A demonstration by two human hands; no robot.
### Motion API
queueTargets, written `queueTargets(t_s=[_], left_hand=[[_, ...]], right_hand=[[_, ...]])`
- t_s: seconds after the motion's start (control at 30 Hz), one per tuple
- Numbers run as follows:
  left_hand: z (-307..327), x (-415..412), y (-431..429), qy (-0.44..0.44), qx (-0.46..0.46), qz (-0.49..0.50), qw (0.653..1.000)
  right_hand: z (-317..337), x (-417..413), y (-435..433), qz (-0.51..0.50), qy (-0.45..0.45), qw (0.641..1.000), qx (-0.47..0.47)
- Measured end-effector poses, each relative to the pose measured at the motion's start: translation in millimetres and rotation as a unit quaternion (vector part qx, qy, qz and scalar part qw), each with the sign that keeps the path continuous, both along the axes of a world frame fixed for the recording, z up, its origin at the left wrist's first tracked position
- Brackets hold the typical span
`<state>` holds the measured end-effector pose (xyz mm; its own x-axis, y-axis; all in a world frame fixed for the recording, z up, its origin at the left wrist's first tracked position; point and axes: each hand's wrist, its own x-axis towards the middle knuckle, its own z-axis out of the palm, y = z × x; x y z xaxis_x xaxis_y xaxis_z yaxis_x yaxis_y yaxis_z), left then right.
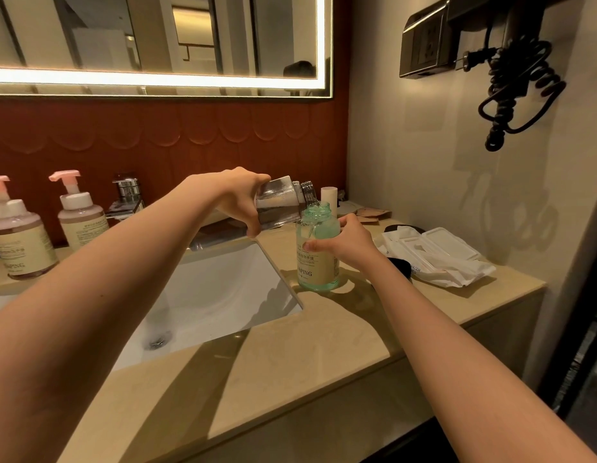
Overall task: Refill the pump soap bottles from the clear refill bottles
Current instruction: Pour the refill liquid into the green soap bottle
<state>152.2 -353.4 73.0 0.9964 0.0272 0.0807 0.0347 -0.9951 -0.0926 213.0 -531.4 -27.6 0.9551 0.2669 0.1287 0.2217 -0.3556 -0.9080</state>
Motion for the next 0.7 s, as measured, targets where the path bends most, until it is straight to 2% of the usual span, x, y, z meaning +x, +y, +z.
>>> queueTargets(t_s=[0.7], left_hand=[[2.1, 0.9, -1.0, 0.002, 0.004, 0.003, 1.000]], right_hand=[[-0.2, 0.4, 1.0, 0.000, 0.005, 1.000, 0.007]])
